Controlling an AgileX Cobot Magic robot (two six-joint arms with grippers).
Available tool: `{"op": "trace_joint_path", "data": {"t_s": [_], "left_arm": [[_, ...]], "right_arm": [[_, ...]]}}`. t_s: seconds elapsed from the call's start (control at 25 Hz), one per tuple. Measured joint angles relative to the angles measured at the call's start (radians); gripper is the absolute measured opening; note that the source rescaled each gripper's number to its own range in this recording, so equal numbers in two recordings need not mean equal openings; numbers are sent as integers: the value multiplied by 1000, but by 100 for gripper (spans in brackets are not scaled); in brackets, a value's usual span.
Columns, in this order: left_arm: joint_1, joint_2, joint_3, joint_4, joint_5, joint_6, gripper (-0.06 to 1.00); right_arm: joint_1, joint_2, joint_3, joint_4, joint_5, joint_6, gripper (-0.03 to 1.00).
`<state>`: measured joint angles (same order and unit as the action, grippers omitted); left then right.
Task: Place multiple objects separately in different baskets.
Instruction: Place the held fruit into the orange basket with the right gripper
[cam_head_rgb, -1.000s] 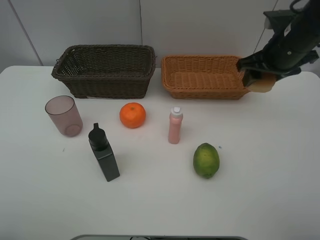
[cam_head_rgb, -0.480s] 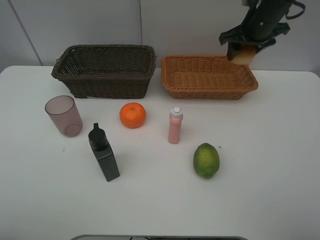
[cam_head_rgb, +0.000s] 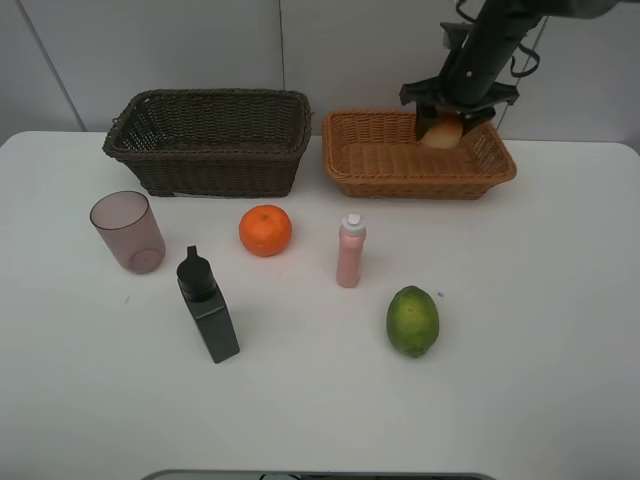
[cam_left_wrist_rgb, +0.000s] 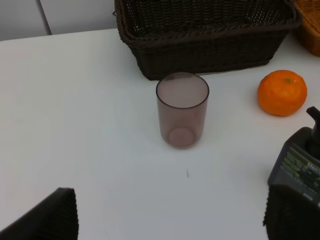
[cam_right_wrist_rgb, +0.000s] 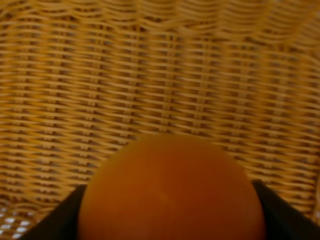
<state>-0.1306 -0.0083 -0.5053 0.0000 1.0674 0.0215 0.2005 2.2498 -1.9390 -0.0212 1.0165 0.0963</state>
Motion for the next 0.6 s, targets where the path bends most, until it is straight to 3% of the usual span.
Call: {"op": "trace_joint_path", "data": {"t_s": [0.32, 0.6], "left_arm": [[0, 0, 0, 0, 0, 0, 96], [0, 0, 0, 0, 0, 0, 96]], "right_arm": [[0, 74, -9, -24, -84, 1, 43], [0, 92, -10, -75, -127, 83, 43]]}}
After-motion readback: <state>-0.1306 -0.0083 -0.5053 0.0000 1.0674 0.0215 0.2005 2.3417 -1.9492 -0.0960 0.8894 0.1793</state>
